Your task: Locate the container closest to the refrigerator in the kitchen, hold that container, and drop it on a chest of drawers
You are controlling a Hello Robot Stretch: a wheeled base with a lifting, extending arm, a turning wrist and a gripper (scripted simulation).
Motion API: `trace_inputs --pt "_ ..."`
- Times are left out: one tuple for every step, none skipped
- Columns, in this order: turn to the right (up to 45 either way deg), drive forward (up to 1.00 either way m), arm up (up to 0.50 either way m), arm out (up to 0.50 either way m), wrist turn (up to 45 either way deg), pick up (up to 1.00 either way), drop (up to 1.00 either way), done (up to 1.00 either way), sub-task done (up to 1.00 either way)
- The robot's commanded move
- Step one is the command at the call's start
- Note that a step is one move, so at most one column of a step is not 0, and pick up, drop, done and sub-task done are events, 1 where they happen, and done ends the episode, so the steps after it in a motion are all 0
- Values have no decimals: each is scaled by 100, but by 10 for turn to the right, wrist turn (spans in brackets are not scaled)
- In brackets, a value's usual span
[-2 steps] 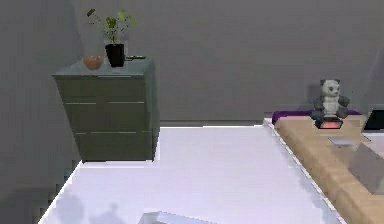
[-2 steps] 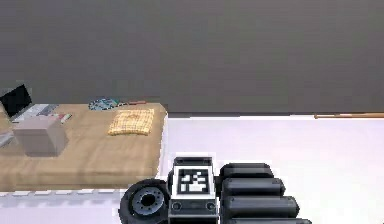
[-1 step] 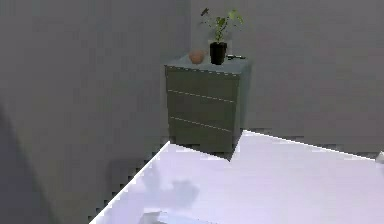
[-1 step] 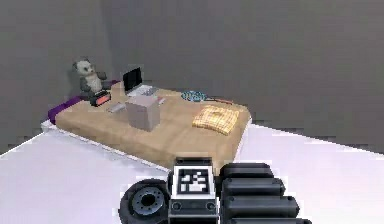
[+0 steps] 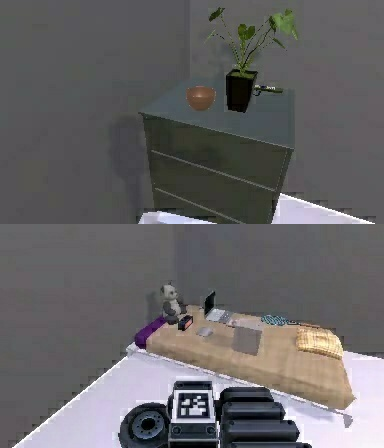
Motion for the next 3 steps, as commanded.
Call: trace_inputs --pt "-60 0 0 0 0 0 0 0 0" --pt "0 45 0 0 0 0 0 0 0" --pt "450 0 0 0 0 0 0 0 0"
